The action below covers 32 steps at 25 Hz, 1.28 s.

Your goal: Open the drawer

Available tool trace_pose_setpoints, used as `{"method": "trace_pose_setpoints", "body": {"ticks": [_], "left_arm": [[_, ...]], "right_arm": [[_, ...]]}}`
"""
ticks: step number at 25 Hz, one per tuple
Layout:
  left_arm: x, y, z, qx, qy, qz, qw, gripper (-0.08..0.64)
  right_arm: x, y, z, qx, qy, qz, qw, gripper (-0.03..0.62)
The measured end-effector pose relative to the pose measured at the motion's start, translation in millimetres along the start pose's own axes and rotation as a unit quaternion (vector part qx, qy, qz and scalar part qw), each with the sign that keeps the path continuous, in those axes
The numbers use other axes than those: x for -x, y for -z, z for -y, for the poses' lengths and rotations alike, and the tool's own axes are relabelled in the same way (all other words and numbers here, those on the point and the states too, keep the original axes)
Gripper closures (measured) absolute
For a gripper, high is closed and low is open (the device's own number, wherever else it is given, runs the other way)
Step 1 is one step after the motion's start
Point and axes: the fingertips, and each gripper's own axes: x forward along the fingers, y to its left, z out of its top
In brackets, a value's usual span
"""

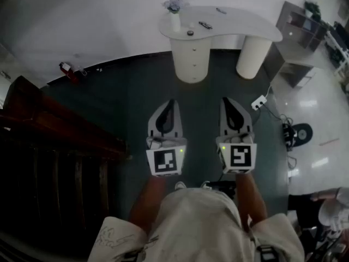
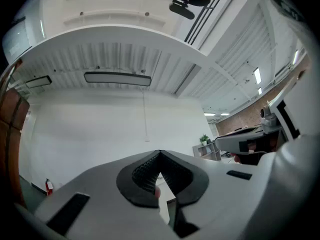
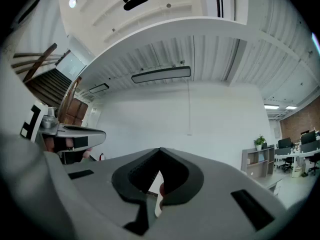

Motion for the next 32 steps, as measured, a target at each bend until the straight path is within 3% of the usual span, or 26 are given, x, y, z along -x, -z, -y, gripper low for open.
{"method": "trace_pose_setpoints", "body": {"ticks": [23,32], "left_arm": [[6.8,14.4,-49.2,0.011,0.021,0.011,0.9997,0.558],[-46.1,29.4,-47.9,0.017,0.021,0.016,0.9995,0.558]], "right_arm": [[-25.0,9.2,-48.6,0.000,0.027,0.000,1.000,0.589],[-75.5,33.0,-18.9,-0.008,0.024,-0.007,1.000,0.589]]}}
